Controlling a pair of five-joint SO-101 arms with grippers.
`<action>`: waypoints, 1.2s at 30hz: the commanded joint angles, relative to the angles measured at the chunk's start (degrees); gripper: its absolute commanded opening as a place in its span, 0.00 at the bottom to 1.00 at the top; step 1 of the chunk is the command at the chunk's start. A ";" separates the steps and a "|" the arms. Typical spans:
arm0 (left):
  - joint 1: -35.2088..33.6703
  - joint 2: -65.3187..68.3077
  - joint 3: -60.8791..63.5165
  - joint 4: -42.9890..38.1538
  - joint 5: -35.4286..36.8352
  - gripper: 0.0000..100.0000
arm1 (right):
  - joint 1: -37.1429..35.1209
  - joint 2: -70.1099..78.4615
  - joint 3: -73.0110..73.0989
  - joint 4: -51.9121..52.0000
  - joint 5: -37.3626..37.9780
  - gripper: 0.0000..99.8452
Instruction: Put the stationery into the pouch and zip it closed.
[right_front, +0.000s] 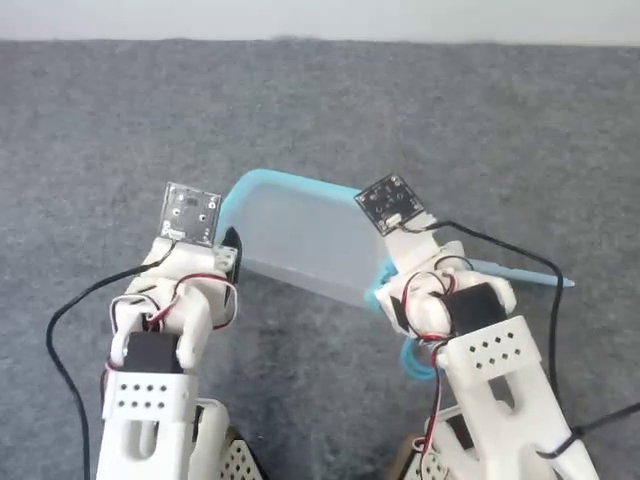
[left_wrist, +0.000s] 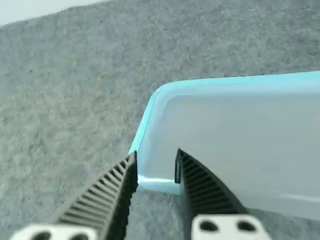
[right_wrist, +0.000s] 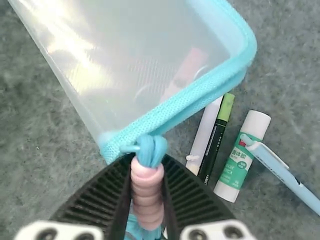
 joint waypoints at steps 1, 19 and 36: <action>4.04 2.90 0.66 -5.01 0.62 0.13 | 0.22 -0.75 -7.91 3.65 -0.62 0.01; 22.42 19.60 1.63 -10.55 0.70 0.12 | -4.62 19.56 -54.95 22.64 -0.09 0.01; 22.95 19.60 1.19 -13.19 10.37 0.12 | -17.10 43.30 -90.37 32.31 2.37 0.01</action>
